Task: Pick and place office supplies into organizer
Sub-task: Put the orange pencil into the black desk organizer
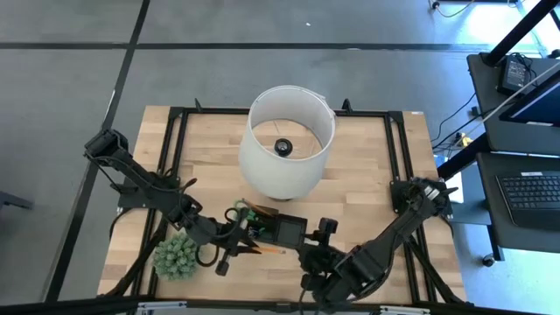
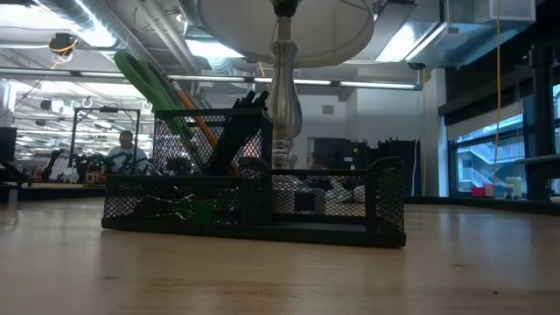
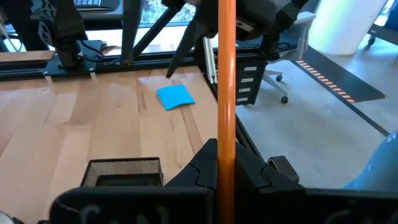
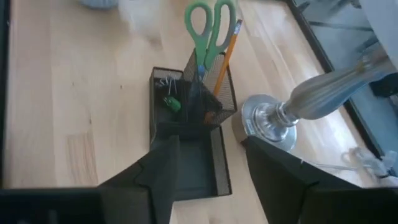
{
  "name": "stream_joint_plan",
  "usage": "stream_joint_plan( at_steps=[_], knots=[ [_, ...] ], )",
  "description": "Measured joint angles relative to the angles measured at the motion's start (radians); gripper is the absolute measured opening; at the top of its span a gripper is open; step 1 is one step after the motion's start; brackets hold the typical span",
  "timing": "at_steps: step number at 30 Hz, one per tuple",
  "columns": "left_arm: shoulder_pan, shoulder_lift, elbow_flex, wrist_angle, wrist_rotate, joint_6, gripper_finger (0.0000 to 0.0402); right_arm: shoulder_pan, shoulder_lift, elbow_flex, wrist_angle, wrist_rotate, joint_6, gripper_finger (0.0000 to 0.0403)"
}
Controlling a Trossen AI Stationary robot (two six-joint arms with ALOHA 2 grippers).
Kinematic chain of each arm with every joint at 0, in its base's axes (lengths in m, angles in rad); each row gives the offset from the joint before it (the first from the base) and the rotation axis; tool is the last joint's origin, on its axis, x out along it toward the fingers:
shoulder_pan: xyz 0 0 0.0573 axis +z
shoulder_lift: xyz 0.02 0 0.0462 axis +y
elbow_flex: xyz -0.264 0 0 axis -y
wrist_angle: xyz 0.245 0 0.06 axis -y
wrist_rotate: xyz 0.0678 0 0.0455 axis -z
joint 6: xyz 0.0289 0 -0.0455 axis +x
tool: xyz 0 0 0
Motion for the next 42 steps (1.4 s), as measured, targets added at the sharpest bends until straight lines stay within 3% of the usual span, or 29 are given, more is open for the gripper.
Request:
stream_joint_plan(
  at_steps=[3,11,16,23,31,42],
  knots=[
    [0.000,0.000,0.000,0.000,0.000,0.000,0.0010,-0.008,-0.077,-0.149,0.165,-0.029,-0.051,0.0189],
    [0.015,0.000,0.000,-0.001,0.001,-0.009,0.0010,-0.058,-0.372,-0.612,0.815,-0.212,-0.324,0.0189],
    [0.027,0.001,0.000,-0.022,0.000,-0.019,0.0010,-0.078,-0.481,-0.764,1.080,-0.218,-0.396,0.0189],
    [0.030,0.001,0.000,-0.160,-0.004,-0.113,0.0010,-0.088,-0.525,-0.785,1.130,-0.221,-0.434,0.0189],
    [0.044,0.006,-0.001,-0.168,-0.025,-0.132,0.0010,-0.137,-0.488,-0.785,1.157,-0.305,-0.443,0.0189],
    [0.060,0.006,-0.001,-0.189,-0.020,-0.135,0.0010,-0.166,-0.487,-0.785,1.241,-0.342,-0.470,0.0189]
  ],
)
